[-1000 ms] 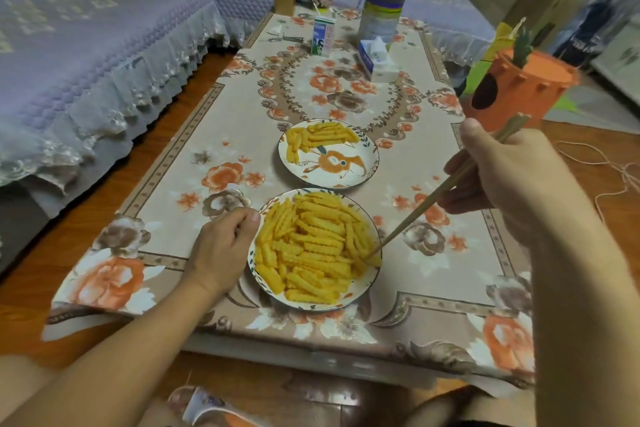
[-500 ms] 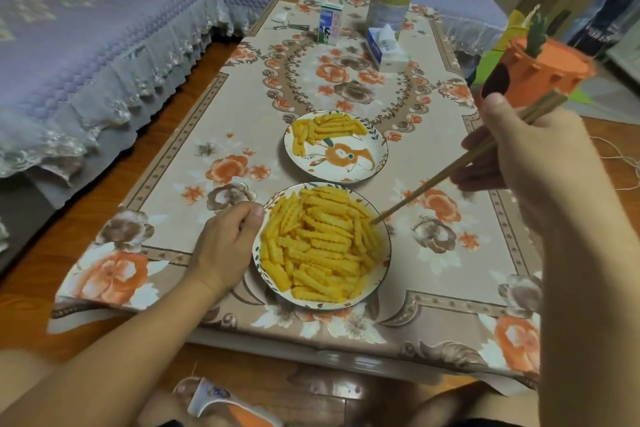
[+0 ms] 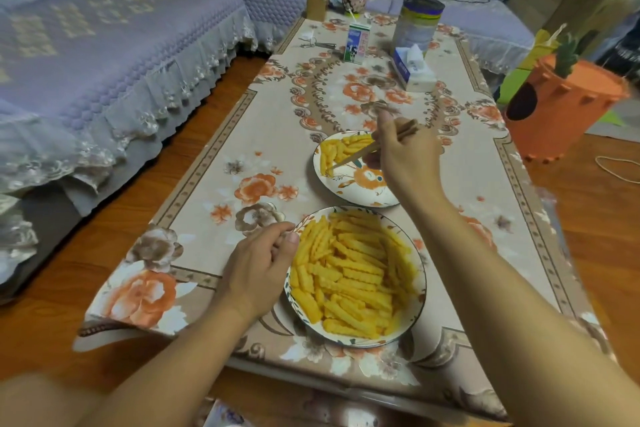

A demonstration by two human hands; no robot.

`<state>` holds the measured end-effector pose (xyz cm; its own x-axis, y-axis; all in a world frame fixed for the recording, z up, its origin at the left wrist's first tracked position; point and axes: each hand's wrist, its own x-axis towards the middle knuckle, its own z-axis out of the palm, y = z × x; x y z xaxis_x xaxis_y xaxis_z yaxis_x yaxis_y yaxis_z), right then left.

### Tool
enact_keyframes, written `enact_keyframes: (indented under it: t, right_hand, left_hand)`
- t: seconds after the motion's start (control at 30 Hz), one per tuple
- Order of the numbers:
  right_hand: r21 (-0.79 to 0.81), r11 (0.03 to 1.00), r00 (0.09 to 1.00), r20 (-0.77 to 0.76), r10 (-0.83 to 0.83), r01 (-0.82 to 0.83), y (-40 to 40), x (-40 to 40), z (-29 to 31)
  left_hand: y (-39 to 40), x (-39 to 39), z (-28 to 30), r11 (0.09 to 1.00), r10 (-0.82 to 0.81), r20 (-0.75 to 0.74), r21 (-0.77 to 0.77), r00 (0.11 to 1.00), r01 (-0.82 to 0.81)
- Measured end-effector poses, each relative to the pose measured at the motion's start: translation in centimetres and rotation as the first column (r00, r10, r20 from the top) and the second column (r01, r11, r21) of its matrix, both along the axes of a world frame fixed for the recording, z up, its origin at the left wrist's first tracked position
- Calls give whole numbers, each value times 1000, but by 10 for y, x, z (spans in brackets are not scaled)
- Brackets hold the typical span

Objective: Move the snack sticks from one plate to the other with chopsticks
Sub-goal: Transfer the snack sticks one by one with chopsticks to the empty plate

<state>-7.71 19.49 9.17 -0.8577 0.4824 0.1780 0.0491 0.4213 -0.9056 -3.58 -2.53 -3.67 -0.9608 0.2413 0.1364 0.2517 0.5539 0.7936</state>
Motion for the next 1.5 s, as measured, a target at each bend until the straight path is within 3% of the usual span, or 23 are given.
enact_keyframes:
  t: [0.3, 0.53, 0.73, 0.87, 1.1, 1.23, 1.5]
  right_hand:
    - [61, 994, 996, -19, -87, 88, 12, 8, 2]
    - [-139, 970, 978, -38, -204, 197, 50, 71, 48]
    - [-124, 980, 974, 186, -131, 155, 59, 132, 89]
    - [-60, 995, 951, 304, -62, 84, 57, 146, 84]
    - [-43, 999, 927, 374, 6, 11, 51, 144, 65]
    - [-9, 999, 946, 323, -38, 43, 62, 146, 79]
    - [-105, 988, 994, 6, -113, 113, 52, 89, 63]
  left_hand:
    - [-1, 1, 2, 1000, -4, -4, -2, 1000, 4]
    - [0, 1, 2, 999, 2, -21, -33, 1000, -2]
    - [2, 2, 2, 1000, 2, -28, -10, 1000, -2]
    - [1, 3, -1, 1000, 2, -34, -2, 999, -2]
    - [1, 2, -1, 1000, 3, -34, -23, 999, -3]
    - [0, 1, -2, 1000, -2, -22, 1, 1000, 2]
    - [1, 1, -1, 1000, -13, -15, 14, 1000, 13]
